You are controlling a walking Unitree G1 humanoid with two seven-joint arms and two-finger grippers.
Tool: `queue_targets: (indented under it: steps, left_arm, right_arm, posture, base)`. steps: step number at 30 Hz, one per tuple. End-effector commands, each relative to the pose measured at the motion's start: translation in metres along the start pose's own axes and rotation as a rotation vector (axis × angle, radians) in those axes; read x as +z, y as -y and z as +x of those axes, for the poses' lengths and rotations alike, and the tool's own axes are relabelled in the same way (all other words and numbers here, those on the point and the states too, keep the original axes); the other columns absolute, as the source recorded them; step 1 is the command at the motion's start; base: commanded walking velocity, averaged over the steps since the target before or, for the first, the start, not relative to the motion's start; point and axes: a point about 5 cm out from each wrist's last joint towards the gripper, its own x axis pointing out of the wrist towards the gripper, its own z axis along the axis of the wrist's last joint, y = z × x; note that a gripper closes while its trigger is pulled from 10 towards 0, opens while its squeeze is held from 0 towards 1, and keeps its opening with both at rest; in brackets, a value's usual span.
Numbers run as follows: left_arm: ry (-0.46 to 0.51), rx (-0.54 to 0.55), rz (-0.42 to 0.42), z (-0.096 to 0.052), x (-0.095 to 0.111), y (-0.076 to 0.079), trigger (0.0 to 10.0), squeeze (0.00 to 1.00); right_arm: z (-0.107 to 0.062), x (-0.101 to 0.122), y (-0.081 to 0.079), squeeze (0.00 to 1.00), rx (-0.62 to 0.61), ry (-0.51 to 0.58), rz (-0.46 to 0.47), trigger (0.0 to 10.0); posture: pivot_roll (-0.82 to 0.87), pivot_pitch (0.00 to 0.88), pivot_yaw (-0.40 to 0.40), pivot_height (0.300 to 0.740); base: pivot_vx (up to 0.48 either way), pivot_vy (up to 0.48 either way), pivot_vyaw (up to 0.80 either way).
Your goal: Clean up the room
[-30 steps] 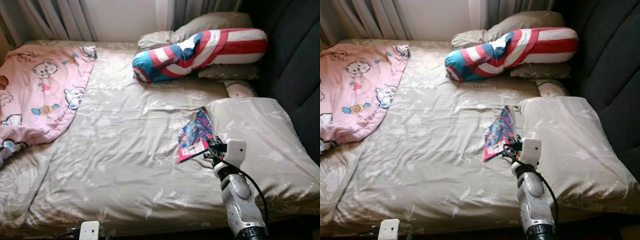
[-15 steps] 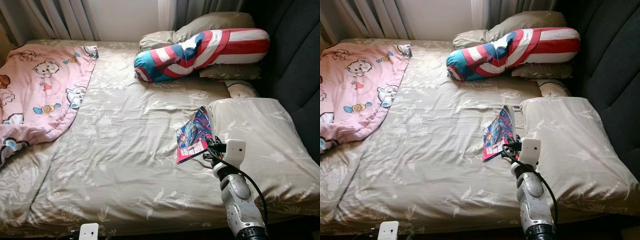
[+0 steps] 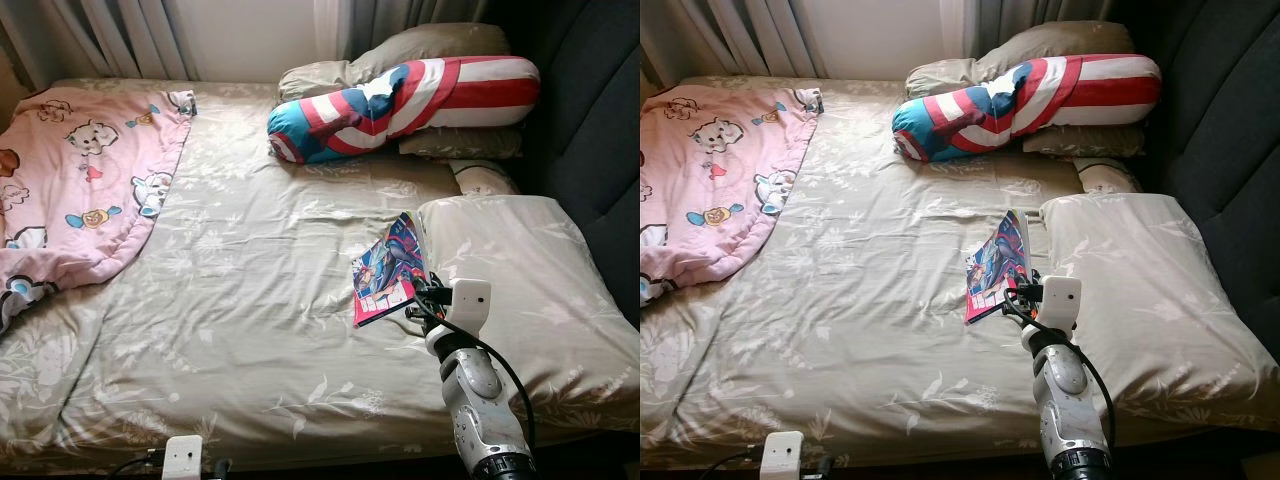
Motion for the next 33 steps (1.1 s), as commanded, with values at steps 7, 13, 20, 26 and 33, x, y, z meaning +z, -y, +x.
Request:
queue_targets:
  steps: [7, 13, 20, 26, 33]
  left_arm:
    - [-0.003, -0.004, 0.006, -0.003, -0.004, 0.002, 10.0, 0.0]
    - [0.005, -0.005, 0.006, -0.003, -0.004, 0.003, 10.0, 0.0]
    - [-0.017, -0.003, 0.005, -0.003, -0.006, 0.0, 10.0, 0.0]
    - [0.002, 0.001, -0.013, -0.002, -0.003, 0.0, 10.0, 0.0]
    - [0.104, 0.01, -0.035, 0.001, 0.014, -0.005, 10.0, 0.0]
  right_arm:
    - [0.003, 0.005, -0.001, 0.0, 0.008, 0.025, -0.009, 10.0]
    - [0.002, 0.005, -0.001, 0.0, 0.009, 0.024, -0.009, 10.0]
    - [0.003, 0.005, -0.001, 0.0, 0.01, 0.024, -0.009, 10.0]
    - [0.002, 0.004, -0.001, 0.0, 0.011, 0.021, -0.01, 10.0]
    - [0.001, 0.004, -0.001, 0.0, 0.011, 0.023, -0.009, 10.0]
  posture:
    - [-0.02, 0.133, -0.063, 0.74]
    - [-0.02, 0.134, -0.064, 0.74]
    - [-0.02, 0.135, -0.064, 0.74]
    - [-0.03, 0.134, -0.062, 0.74]
    - [-0.03, 0.135, -0.058, 0.74]
  base:
    - [0.106, 0.0, 0.0]
    - [0.263, 0.0, 0.0]
    - [0.232, 0.0, 0.0]
    - [0.0, 0.0, 0.0]
    - [0.0, 0.0, 0.0]
